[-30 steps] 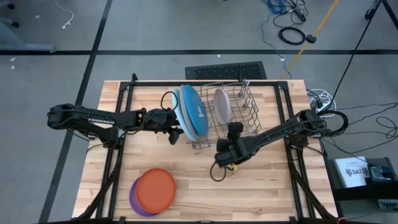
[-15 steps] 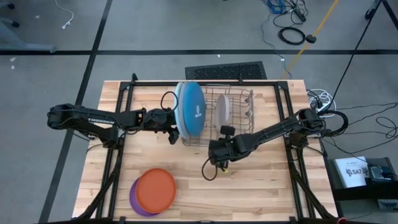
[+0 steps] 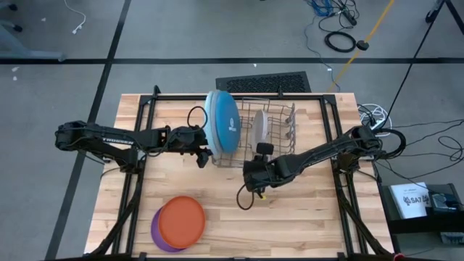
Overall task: Sort dishes
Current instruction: Adjust the dish rack, then put the orange plate into the dish rack
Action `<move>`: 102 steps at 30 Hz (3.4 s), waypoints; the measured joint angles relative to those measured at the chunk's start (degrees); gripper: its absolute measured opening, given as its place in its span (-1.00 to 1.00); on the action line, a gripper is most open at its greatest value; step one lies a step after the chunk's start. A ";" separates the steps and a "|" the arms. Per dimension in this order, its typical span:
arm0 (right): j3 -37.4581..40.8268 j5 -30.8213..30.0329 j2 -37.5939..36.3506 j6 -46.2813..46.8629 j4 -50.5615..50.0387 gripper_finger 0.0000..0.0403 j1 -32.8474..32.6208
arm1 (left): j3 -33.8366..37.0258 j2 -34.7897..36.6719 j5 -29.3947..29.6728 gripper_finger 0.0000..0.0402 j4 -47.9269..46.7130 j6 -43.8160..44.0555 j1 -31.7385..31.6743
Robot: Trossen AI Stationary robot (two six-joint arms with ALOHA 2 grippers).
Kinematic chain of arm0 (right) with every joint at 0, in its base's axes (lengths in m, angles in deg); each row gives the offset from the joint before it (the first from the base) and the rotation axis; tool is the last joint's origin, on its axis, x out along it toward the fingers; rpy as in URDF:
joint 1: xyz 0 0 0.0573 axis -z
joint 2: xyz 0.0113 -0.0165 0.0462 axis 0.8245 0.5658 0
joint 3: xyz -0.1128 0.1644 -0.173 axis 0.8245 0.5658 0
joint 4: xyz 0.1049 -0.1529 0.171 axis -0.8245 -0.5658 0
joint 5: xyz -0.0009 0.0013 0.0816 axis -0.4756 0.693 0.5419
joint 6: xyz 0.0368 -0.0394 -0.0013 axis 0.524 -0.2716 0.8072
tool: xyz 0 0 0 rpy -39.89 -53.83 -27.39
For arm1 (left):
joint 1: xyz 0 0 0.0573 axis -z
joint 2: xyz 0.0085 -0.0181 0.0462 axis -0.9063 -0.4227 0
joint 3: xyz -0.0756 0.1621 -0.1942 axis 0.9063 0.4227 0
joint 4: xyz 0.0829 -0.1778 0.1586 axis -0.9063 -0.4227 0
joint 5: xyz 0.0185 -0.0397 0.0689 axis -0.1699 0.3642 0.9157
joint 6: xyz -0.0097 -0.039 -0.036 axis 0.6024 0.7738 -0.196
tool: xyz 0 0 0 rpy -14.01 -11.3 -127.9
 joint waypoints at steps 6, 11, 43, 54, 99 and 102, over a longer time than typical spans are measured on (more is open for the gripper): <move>-1.55 -2.70 -3.06 -1.13 0.02 -0.41 -0.66 | -0.24 0.00 -1.00 0.15 0.04 0.24 0.00; -2.08 -2.39 -5.84 -1.04 1.62 -0.31 -0.86 | -1.39 1.30 -1.03 0.15 -1.95 0.15 0.00; -2.04 0.43 -8.01 -4.18 12.56 -0.24 -7.66 | -0.76 6.19 -25.52 0.15 -27.86 -2.37 16.61; -2.04 0.39 -8.01 -4.22 12.67 -0.24 -7.83 | -0.76 -5.42 -22.54 0.15 -23.46 -4.41 21.66; -6.02 -0.88 -11.83 -18.88 14.85 -0.24 -7.77 | -10.72 9.01 -0.61 -0.99 -5.32 -25.79 14.86; -6.76 -0.59 -13.62 -19.46 15.88 -0.24 -8.26 | -10.78 8.96 2.82 -0.99 -4.08 -22.47 12.17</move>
